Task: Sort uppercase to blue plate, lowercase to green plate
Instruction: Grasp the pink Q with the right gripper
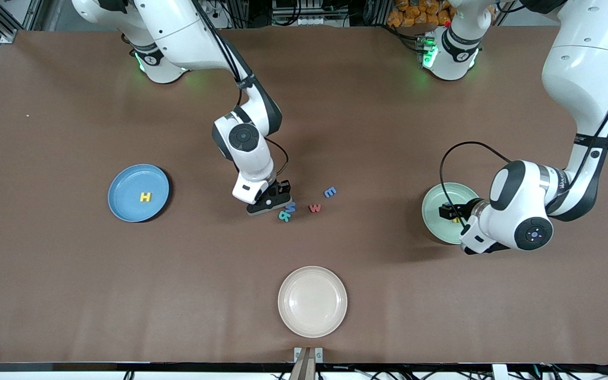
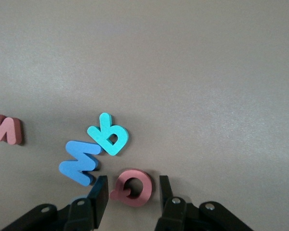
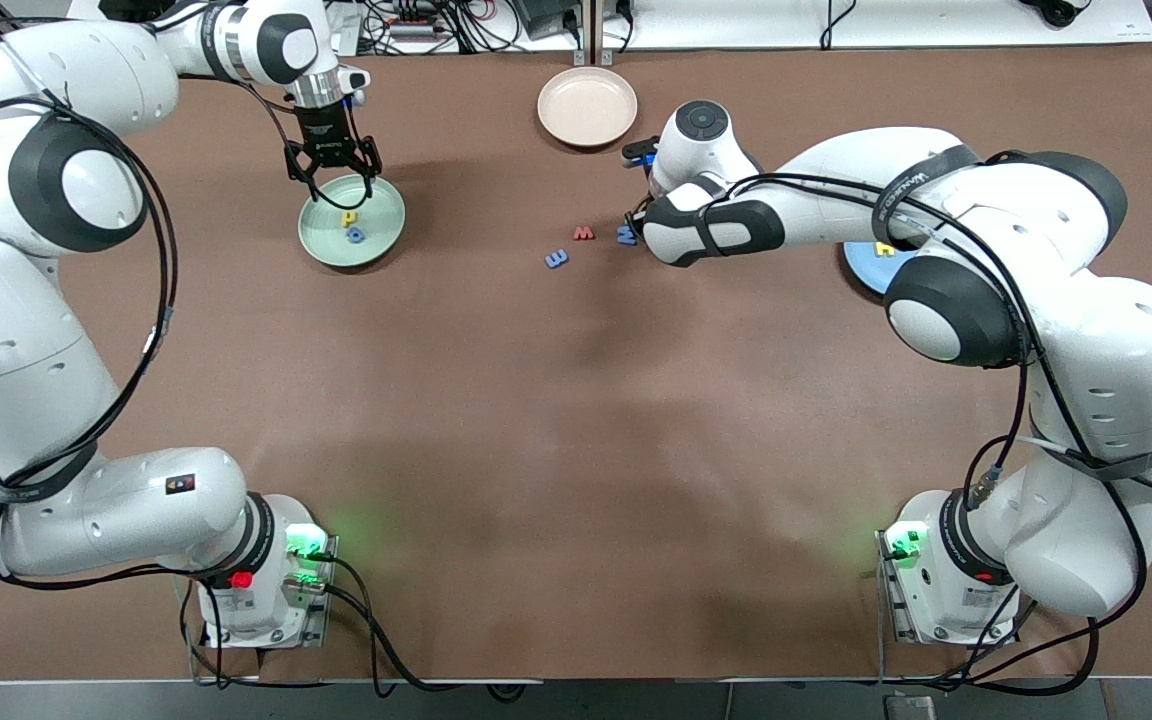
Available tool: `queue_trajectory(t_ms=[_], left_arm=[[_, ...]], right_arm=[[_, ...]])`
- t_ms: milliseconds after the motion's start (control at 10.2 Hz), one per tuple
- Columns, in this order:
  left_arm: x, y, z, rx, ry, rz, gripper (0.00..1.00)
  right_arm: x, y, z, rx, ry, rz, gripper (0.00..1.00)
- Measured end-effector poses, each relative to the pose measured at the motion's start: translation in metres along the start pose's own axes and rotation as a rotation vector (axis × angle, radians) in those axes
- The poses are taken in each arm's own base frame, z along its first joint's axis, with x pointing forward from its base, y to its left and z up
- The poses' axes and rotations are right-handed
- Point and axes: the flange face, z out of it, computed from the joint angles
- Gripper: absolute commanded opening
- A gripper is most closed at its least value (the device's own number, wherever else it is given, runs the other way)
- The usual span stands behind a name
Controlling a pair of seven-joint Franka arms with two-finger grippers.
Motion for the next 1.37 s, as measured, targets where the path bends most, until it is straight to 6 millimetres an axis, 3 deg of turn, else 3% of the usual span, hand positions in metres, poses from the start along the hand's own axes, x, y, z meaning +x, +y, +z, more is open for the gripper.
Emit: queue_trajectory(t_ms=[196, 587, 1371], left_arm=[[0.001, -0.002, 0.0, 0.0, 0.0, -0.004, 1.0], [0.001, -0.001, 0.0, 0.0, 0.001, -0.003, 1.0], [0.001, -0.002, 0.0, 0.0, 0.001, -0.004, 1.0]], right_arm=[[-0.001, 0.0, 0.003, 0.0, 0.004, 0.0, 0.5], [-0.001, 0.0, 0.007, 0.001, 0.012, -0.001, 0.38], [-0.002, 0.0, 0.013, -0.006, 0.029, -0.018, 0.38]])
